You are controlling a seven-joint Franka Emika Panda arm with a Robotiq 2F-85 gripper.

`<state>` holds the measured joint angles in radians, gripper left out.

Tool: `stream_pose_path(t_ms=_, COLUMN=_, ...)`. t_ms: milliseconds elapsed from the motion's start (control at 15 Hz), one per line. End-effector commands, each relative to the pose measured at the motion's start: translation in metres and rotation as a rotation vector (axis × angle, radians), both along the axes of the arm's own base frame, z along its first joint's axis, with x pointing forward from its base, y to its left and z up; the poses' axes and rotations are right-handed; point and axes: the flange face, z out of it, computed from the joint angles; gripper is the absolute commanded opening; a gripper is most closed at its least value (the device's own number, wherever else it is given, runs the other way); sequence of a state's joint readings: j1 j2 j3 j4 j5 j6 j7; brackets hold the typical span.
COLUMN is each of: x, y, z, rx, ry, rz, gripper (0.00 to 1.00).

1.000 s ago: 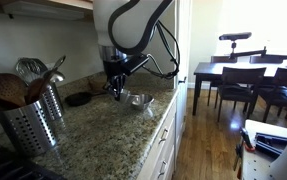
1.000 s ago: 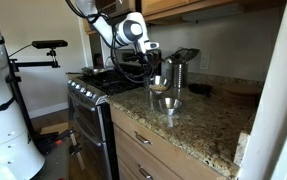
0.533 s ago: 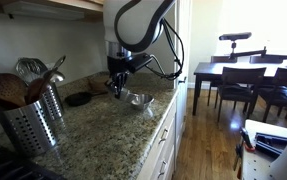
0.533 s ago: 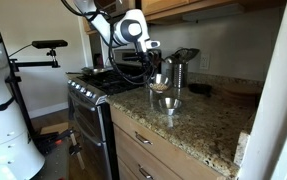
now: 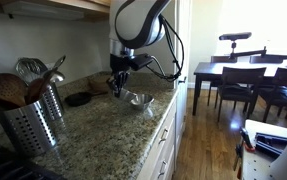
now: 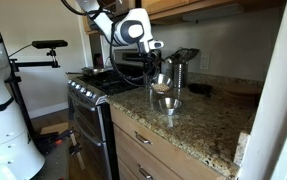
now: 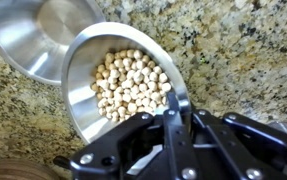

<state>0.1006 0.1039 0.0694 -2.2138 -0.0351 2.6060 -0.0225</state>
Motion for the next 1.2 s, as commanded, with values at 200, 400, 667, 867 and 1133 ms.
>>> stream_pose_path(t_ms=200, x=-0.009, y=-0.022, z=0.007, rx=0.076, ry=-0.075, rz=0.026, gripper=0.07)
stream_pose_path(t_ms=400, x=-0.011, y=-0.029, z=0.005, rx=0.112, ry=-0.093, rz=0.031, gripper=0.07)
stream_pose_path(t_ms=667, x=-0.014, y=-0.036, z=0.001, rx=0.147, ry=-0.103, rz=0.034, gripper=0.07)
stream_pose_path(t_ms=867, x=-0.015, y=-0.042, z=0.001, rx=0.175, ry=-0.117, rz=0.044, gripper=0.07)
stream_pose_path(t_ms=1133, x=-0.016, y=-0.052, z=0.001, rx=0.205, ry=-0.133, rz=0.048, gripper=0.07)
